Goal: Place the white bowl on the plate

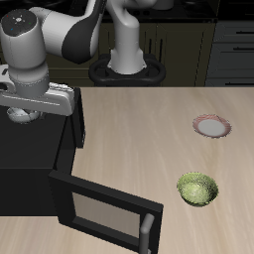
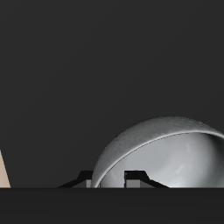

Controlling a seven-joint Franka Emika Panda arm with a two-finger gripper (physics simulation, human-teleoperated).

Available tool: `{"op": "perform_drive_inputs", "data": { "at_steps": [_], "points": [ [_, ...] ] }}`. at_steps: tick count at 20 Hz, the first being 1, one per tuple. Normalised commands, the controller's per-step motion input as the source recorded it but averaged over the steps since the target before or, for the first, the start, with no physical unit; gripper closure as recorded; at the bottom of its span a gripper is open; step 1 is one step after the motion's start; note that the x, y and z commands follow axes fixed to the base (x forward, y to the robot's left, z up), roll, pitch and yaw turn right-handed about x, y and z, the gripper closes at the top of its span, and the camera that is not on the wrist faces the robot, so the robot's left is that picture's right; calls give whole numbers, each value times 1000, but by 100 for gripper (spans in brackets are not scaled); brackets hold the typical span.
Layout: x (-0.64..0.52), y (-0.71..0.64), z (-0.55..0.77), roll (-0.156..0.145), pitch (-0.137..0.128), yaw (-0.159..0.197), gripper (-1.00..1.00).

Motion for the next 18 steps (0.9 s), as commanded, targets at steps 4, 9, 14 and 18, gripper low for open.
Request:
{"op": "perform_drive_inputs", "data": {
  "at_steps": [4, 9, 14, 18],
  "points": [
    [-63, 57, 38, 7, -2, 18, 100],
    [-178, 141, 203, 14, -40, 1, 100],
    [-248, 196, 286, 20, -48, -6, 100],
    [-377, 299, 359, 33, -61, -16, 100]
  ]
}}
